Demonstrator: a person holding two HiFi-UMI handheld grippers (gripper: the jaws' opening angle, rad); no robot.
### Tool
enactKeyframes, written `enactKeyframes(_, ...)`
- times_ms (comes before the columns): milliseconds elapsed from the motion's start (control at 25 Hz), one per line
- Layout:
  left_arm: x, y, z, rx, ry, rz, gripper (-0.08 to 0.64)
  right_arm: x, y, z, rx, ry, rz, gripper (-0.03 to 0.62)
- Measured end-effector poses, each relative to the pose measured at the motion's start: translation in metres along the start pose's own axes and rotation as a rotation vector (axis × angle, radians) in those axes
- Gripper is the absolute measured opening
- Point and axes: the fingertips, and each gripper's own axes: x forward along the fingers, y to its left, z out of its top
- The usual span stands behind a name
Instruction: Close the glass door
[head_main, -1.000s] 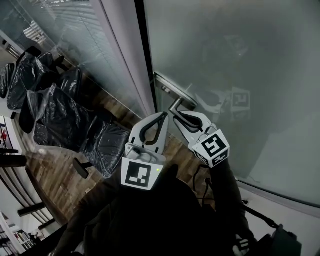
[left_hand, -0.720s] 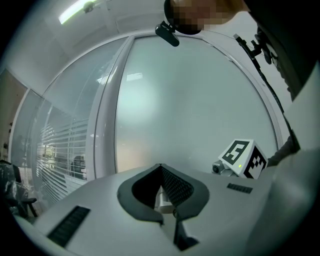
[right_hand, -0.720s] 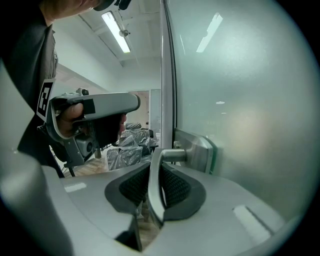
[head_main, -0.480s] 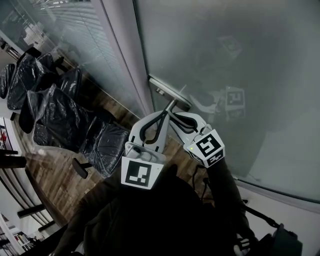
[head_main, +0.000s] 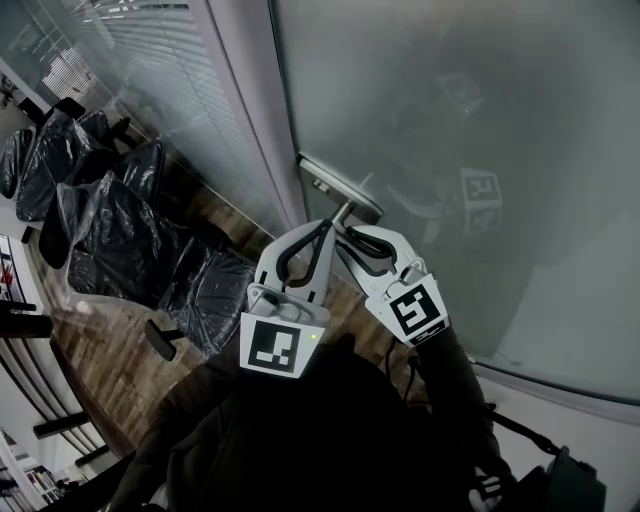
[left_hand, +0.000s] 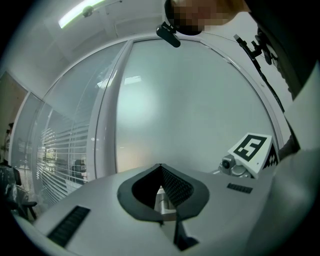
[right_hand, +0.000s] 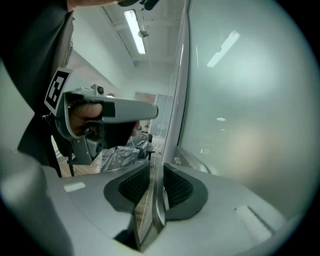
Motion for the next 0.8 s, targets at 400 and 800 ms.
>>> enactKeyframes(400, -0.002, 0.005, 0.005, 0.014, -0.009, 0.016, -0.003, -0.023, -0.003, 0.052, 0.074, -0.077, -0.085, 0.002)
enactKeyframes(800, -0.006, 0.014, 0.013, 0.016, -0.084, 0.05, -0.003, -0.032, -0.013, 0.074, 0.122, -0.188, -0.19, 0.002)
